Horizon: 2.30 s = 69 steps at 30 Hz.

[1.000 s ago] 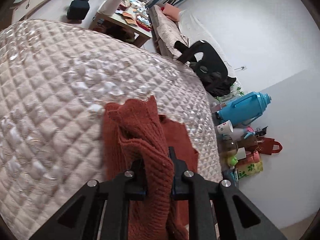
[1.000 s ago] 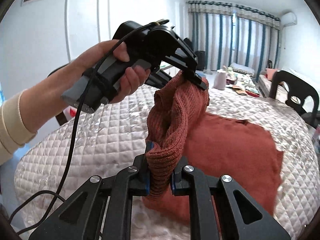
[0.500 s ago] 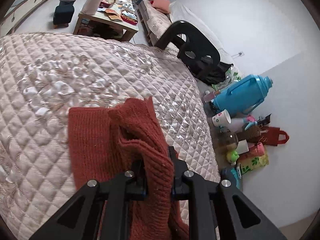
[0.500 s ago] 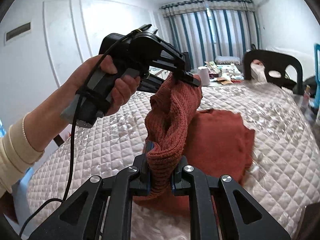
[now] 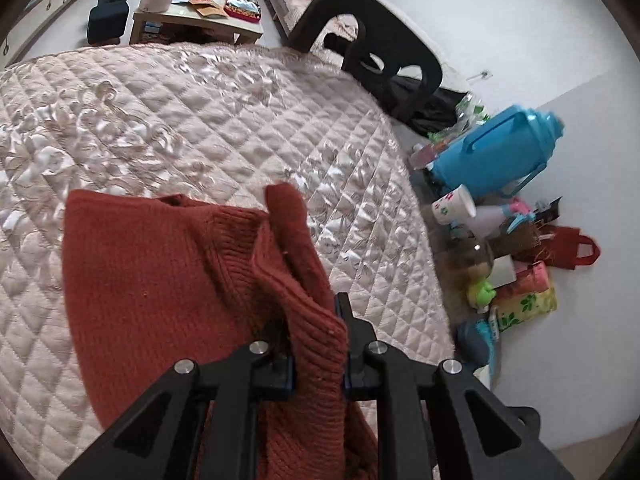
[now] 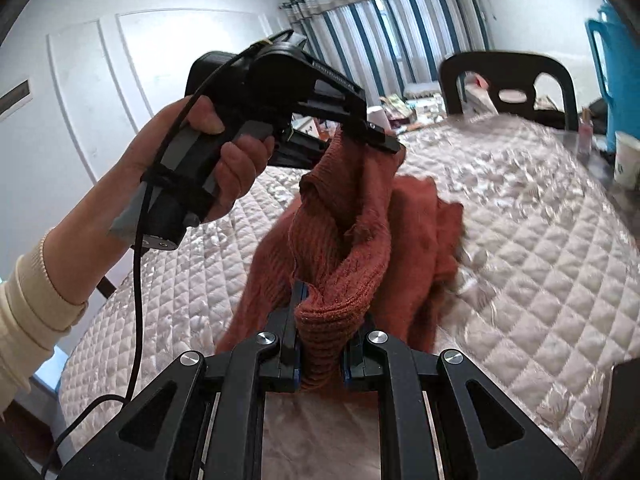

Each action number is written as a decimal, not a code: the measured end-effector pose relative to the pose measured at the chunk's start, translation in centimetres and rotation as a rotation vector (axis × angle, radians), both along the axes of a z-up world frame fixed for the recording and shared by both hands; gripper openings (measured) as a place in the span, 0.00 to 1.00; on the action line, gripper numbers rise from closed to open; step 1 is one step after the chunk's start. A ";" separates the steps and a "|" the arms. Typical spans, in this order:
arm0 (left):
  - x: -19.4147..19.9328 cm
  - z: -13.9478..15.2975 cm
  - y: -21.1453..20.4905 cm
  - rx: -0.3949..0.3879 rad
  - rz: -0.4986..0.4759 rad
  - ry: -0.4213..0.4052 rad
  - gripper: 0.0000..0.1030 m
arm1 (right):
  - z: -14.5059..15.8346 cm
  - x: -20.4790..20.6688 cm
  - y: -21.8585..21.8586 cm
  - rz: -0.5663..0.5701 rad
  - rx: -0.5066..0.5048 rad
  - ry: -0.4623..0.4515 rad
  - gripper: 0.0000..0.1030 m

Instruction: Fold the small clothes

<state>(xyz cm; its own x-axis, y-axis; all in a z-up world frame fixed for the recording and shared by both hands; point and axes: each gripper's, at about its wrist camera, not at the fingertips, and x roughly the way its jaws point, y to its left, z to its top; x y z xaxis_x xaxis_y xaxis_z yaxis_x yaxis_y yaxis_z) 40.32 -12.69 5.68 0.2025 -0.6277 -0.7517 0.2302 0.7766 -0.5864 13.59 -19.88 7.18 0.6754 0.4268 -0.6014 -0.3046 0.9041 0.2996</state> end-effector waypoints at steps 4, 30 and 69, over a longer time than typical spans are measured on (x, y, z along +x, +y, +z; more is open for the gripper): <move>0.1 -1.0 -1.4 0.028 -0.018 0.015 0.17 | -1.0 0.0 -0.6 -0.009 0.006 0.041 0.13; -2.6 1.1 0.5 0.051 -0.014 -0.068 0.71 | 2.5 -2.7 -1.8 -0.134 -0.139 -0.076 0.24; -7.8 -2.4 8.6 0.158 0.098 -0.137 0.76 | -0.4 4.6 -1.6 -0.068 -0.184 0.091 0.24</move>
